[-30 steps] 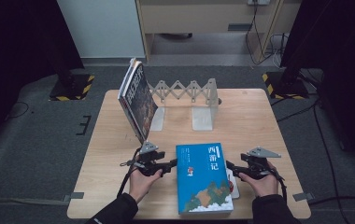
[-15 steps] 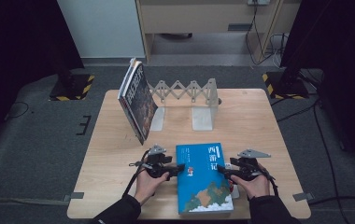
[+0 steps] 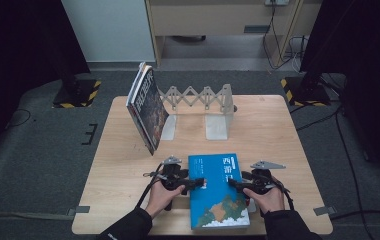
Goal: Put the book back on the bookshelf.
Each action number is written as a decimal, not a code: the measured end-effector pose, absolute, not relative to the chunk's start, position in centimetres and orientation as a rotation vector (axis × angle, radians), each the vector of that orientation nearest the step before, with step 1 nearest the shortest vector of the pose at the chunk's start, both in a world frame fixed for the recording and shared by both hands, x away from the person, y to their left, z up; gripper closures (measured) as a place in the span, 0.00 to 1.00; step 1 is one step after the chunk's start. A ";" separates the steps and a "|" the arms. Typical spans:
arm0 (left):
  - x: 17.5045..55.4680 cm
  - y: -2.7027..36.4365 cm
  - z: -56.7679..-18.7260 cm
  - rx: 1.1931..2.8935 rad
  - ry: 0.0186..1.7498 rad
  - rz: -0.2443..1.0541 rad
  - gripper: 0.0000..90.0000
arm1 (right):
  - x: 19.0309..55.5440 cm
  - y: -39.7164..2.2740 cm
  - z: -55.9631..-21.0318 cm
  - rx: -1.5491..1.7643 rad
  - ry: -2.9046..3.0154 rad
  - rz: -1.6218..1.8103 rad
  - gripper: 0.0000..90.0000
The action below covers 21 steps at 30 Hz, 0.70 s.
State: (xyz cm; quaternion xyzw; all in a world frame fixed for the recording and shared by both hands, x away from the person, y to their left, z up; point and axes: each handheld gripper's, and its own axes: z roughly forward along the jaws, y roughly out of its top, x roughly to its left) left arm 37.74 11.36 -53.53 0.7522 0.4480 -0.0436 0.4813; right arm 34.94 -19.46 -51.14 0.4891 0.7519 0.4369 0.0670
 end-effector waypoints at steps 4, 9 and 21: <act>37.8 11.3 -53.6 1.834 1.089 -0.117 0.05 | 35.0 -19.3 -51.3 1.500 2.261 1.337 0.32; 37.7 10.9 -53.8 1.856 1.051 -0.101 0.00 | 35.0 -19.2 -51.5 1.494 2.262 1.354 0.33; 37.9 10.7 -54.1 1.803 1.063 -0.098 0.00 | 35.0 -19.1 -51.6 1.510 2.256 1.371 0.33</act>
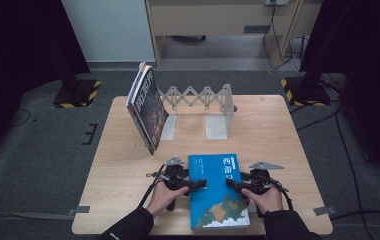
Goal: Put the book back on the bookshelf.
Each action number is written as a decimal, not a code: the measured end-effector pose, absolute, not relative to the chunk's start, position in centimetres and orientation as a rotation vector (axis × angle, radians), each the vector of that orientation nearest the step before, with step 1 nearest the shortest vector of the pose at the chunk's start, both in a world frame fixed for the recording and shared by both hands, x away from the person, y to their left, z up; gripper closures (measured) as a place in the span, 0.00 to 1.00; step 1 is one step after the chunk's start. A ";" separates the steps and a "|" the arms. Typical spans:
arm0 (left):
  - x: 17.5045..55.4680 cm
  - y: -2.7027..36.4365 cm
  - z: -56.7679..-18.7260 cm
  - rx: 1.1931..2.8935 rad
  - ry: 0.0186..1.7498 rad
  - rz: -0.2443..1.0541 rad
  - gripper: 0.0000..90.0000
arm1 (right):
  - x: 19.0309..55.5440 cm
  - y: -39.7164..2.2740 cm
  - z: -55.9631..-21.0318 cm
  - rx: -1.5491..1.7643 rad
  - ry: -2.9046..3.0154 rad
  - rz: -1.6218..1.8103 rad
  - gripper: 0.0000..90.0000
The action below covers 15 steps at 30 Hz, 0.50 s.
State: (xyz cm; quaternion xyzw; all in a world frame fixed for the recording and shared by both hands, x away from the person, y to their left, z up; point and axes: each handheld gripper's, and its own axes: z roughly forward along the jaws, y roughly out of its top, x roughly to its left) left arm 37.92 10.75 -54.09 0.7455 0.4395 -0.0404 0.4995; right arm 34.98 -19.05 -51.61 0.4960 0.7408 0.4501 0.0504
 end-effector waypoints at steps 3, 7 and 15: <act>38.2 11.0 -54.3 1.748 1.093 -0.127 0.08 | 35.0 -19.0 -51.7 1.517 2.255 1.374 0.32; 38.4 11.4 -54.3 1.712 1.131 -0.164 0.19 | 35.0 -19.0 -51.7 1.514 2.255 1.376 0.32; 38.3 11.6 -53.9 1.684 1.162 -0.227 0.29 | 35.1 -19.1 -51.7 1.519 2.258 1.379 0.32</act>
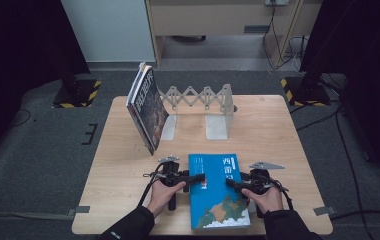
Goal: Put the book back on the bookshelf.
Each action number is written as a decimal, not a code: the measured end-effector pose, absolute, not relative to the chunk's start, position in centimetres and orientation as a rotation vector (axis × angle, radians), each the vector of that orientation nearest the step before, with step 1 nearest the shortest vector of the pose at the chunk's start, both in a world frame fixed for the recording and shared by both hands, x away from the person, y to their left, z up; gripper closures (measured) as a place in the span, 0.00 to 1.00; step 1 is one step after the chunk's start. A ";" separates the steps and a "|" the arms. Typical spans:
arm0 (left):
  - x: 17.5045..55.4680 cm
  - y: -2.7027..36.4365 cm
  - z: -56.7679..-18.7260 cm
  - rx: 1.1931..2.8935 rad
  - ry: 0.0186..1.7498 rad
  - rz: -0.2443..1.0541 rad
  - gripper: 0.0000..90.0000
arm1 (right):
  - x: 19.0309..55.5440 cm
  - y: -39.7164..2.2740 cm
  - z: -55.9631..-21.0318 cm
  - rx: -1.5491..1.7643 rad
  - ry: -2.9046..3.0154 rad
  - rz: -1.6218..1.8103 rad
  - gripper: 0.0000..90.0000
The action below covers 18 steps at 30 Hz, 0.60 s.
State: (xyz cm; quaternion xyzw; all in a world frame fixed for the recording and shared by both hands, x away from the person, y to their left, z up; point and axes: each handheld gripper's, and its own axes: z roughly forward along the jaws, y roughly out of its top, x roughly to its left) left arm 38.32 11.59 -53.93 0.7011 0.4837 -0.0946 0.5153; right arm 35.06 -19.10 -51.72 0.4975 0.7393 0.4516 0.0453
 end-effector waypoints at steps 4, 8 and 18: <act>38.3 12.1 -53.1 1.650 1.165 -0.264 0.38 | 35.1 -19.3 -51.8 1.531 2.253 1.401 0.32; 38.1 12.2 -51.6 1.617 1.097 -0.292 0.52 | 35.2 -19.7 -51.9 1.563 2.246 1.429 0.32; 38.2 11.5 -51.6 1.682 1.097 -0.301 0.50 | 35.3 -19.8 -51.9 1.548 2.261 1.442 0.32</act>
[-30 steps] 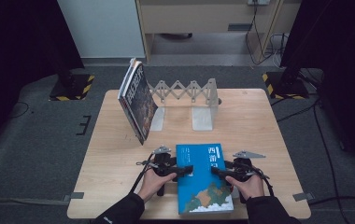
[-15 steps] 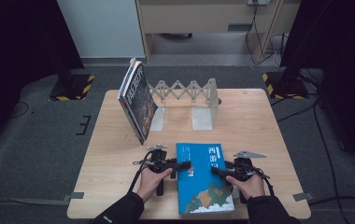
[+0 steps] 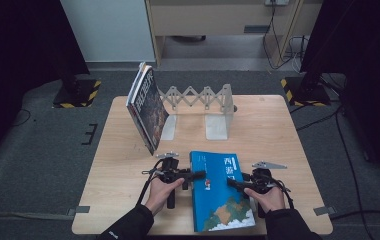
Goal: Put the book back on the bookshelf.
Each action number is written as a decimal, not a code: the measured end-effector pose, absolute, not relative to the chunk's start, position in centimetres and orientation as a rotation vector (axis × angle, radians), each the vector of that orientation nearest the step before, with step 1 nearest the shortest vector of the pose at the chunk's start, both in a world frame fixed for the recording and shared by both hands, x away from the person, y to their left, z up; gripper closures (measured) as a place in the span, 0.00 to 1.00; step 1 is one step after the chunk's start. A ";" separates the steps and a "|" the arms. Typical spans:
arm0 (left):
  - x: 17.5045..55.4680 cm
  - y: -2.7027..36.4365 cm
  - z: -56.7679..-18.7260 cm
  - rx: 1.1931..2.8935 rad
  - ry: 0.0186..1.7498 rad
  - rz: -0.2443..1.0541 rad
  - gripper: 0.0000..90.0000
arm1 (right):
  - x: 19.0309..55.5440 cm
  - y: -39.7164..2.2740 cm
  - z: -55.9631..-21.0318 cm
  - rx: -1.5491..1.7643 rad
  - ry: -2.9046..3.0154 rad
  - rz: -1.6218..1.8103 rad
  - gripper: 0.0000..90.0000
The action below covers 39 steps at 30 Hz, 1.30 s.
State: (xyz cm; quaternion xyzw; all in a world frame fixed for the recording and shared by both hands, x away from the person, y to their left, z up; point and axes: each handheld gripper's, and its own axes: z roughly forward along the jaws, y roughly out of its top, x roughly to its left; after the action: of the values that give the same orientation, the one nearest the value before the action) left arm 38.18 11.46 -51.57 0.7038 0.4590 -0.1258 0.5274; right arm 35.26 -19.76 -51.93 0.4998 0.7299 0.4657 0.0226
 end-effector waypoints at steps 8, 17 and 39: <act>38.3 10.1 -52.3 1.737 1.089 -0.365 0.50 | 35.4 -19.3 -51.9 1.515 2.277 1.436 0.34; 38.1 10.0 -51.5 1.735 1.122 -0.370 0.55 | 35.5 -19.4 -51.7 1.495 2.295 1.441 0.33; 37.8 11.0 -46.3 1.748 1.096 -0.350 0.67 | 35.3 -20.1 -50.5 1.439 2.205 1.661 0.35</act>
State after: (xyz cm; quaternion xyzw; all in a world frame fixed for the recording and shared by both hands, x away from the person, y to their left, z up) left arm 37.76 11.00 -46.35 0.7231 0.4533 -0.1449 0.5007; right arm 35.33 -20.10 -50.51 0.4622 0.7082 0.5334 0.0141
